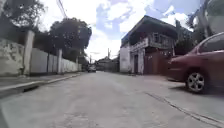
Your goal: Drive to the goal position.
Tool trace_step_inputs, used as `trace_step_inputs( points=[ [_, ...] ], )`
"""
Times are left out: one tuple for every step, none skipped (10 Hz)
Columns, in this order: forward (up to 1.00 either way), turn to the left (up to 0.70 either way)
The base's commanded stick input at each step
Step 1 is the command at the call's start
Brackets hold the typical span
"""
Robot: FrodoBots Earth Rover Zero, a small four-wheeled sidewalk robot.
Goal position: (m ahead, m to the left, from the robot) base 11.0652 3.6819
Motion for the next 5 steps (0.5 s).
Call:
trace_step_inputs(
  points=[
    [0.7, 0.0],
    [0.7, 0.0],
    [0.7, 0.0],
    [0.7, 0.0],
    [0.7, 0.0]
  ],
)
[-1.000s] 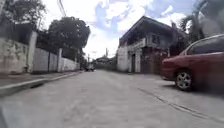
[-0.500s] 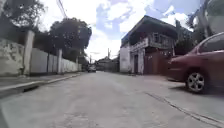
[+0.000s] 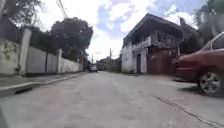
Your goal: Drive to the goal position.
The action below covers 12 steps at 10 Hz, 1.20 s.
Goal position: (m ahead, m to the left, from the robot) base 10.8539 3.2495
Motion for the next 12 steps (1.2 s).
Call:
trace_step_inputs(
  points=[
    [0.7, 0.0],
    [0.7, 0.0],
    [0.7, 0.0],
    [0.7, 0.0],
    [0.7, 0.0],
    [0.7, 0.0],
    [0.7, 0.0],
    [0.7, 0.0],
    [0.7, 0.0],
    [0.7, 0.0],
    [0.7, 0.0],
    [0.7, 0.0]
  ],
)
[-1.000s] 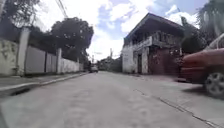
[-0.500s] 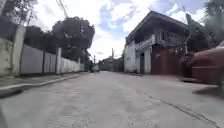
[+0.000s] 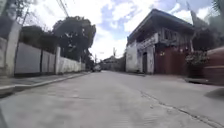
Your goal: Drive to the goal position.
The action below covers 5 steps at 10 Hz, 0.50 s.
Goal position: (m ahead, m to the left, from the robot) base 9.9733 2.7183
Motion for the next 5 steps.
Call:
trace_step_inputs(
  points=[
    [0.7, 0.0],
    [0.7, 0.0],
    [0.7, 0.0],
    [0.7, 0.0],
    [0.7, 0.0]
  ],
)
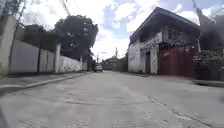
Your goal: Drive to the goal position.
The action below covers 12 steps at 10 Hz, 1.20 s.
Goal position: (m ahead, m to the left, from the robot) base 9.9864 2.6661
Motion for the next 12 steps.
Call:
trace_step_inputs(
  points=[
    [0.7, 0.0],
    [0.7, 0.0],
    [0.7, 0.0],
    [0.7, 0.0],
    [0.7, 0.0],
    [0.7, 0.0],
    [0.7, 0.0],
    [0.7, 0.0],
    [0.7, 0.0],
    [0.7, 0.0],
    [0.7, 0.0],
    [0.7, 0.0]
  ],
)
